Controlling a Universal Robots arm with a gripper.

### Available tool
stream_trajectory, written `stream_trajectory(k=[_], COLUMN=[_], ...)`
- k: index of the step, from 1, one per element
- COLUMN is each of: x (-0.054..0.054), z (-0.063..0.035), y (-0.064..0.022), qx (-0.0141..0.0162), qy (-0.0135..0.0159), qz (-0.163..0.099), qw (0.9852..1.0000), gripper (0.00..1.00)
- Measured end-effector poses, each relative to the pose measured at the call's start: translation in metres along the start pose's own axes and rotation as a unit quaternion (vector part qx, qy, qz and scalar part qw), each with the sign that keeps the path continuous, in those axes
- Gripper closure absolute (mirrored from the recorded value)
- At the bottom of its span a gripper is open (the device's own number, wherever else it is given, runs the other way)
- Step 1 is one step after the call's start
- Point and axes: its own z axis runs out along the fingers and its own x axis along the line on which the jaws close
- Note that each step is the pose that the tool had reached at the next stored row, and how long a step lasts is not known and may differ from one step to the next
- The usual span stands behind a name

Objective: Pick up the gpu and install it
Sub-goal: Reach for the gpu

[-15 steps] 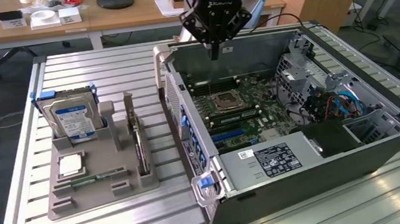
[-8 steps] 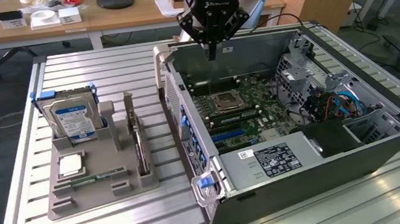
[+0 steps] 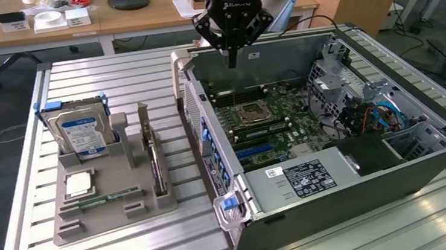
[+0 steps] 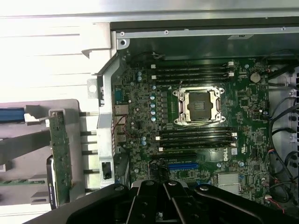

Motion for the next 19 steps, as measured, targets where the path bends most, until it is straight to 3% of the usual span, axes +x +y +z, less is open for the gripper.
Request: stream_trajectory(k=[19], x=[0.021], z=[-0.0005], y=[-0.0015], qx=[0.0], qy=[0.0], qz=[0.0], qw=[1.0], gripper=[0.89])
